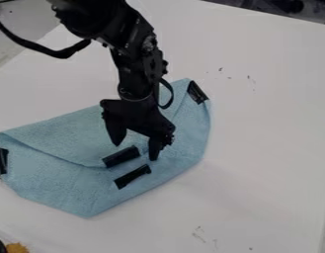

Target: Unfold the cloth from right to left

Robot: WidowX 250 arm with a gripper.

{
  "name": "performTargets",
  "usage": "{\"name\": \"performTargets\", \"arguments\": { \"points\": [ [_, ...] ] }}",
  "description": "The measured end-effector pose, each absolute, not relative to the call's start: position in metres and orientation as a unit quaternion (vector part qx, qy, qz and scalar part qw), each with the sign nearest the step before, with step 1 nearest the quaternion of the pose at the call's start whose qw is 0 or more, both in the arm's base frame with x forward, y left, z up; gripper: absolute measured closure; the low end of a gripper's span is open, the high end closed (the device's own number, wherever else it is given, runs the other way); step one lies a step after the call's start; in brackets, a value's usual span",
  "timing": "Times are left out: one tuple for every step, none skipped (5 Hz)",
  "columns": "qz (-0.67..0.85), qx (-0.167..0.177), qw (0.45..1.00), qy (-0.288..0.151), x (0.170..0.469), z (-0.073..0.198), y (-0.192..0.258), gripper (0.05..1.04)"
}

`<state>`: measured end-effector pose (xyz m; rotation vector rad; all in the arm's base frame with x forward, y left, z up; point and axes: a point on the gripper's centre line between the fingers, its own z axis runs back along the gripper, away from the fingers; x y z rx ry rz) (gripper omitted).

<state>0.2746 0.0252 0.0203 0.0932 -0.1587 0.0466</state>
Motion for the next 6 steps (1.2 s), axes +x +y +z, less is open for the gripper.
{"name": "performTargets", "arguments": {
  "points": [
    [0.024, 0.046, 0.996, -0.074, 0.274, 0.012, 0.029, 0.113],
    [0.023, 0.042, 0.996, -0.071, 0.274, 0.009, 0.032, 0.385],
    [0.021, 0.041, 0.997, -0.070, 0.274, 0.009, 0.032, 0.685],
    [0.023, 0.040, 0.997, -0.065, 0.273, 0.009, 0.031, 0.886],
    [0.021, 0.052, 0.997, -0.048, 0.268, 0.016, 0.032, 0.997],
    [0.005, 0.072, 0.995, -0.065, 0.283, 0.039, 0.034, 1.020]
  ]
}}
